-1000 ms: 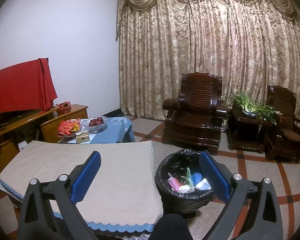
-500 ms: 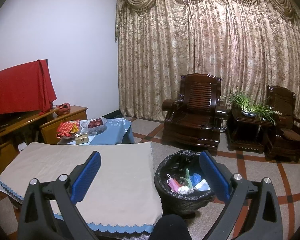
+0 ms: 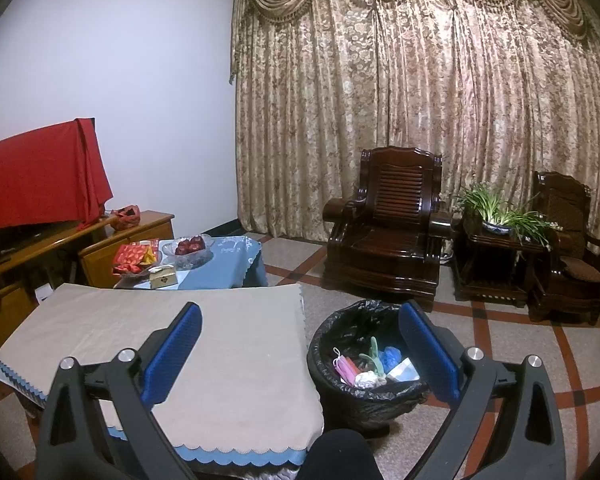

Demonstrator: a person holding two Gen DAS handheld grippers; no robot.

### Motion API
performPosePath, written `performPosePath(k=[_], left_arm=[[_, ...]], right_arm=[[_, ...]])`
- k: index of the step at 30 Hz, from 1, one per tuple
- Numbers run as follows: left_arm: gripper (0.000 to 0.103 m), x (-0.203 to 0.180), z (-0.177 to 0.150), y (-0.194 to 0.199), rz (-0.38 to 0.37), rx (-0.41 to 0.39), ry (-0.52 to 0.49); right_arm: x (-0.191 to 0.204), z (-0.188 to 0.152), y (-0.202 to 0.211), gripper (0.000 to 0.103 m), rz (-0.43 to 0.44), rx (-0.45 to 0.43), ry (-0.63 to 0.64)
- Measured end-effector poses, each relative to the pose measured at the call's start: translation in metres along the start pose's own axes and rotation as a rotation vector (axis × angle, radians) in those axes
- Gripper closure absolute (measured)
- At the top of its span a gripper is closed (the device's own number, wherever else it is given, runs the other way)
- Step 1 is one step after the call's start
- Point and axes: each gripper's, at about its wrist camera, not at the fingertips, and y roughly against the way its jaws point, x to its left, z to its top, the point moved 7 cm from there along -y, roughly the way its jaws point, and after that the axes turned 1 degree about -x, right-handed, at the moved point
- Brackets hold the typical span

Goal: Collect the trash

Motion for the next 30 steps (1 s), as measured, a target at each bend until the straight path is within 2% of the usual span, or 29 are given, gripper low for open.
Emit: performPosePath(k=[30], left_arm=[[0.007, -0.0003, -0.0026, -0.0005, 0.0, 0.006, 0.0]], right_arm=[[-0.0019, -0.0006, 0.0009, 0.006, 0.002, 0.004, -0.002]])
